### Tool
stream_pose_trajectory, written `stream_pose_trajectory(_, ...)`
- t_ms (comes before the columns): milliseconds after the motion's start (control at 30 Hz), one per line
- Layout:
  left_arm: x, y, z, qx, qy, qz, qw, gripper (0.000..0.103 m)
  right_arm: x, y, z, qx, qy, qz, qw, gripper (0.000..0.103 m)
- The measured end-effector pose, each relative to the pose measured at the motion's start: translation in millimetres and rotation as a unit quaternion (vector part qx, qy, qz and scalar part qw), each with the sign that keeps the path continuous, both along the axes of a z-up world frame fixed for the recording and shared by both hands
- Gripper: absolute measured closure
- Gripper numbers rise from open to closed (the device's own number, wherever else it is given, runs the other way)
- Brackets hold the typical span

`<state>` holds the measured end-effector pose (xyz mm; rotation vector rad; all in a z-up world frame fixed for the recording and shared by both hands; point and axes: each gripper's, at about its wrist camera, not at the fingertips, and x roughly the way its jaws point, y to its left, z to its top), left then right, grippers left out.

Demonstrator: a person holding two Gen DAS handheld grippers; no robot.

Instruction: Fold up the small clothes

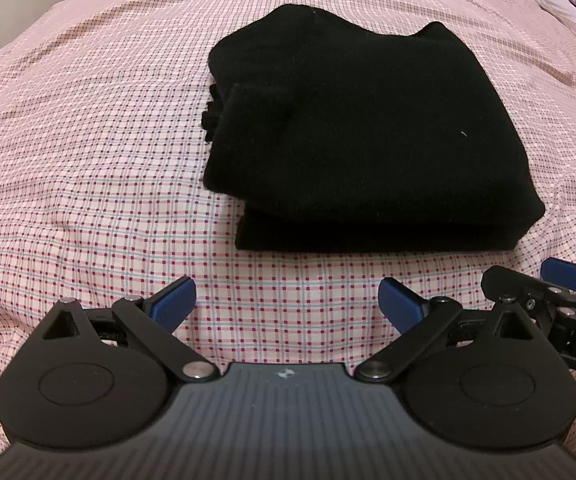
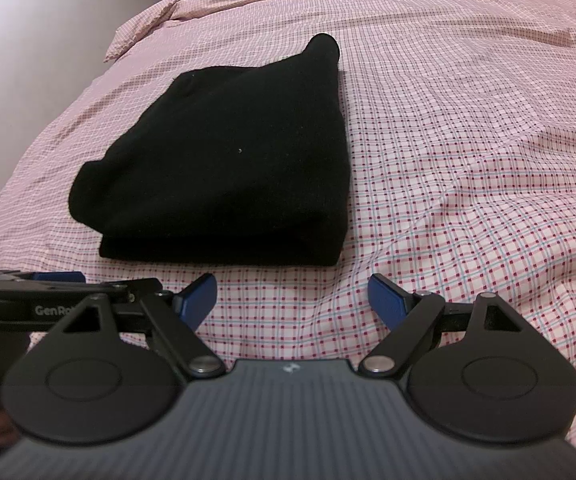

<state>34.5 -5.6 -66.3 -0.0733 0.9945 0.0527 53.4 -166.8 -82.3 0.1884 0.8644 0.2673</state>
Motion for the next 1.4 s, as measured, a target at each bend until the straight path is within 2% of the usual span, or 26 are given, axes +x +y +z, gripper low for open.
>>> stream_pose_trajectory(1400,-5.9,2.9,0.6,-0.001,0.003,-0.001,1.0000,0.003,0.0,1.0,0.7,0.000,0.000,0.000,1.000,0.019)
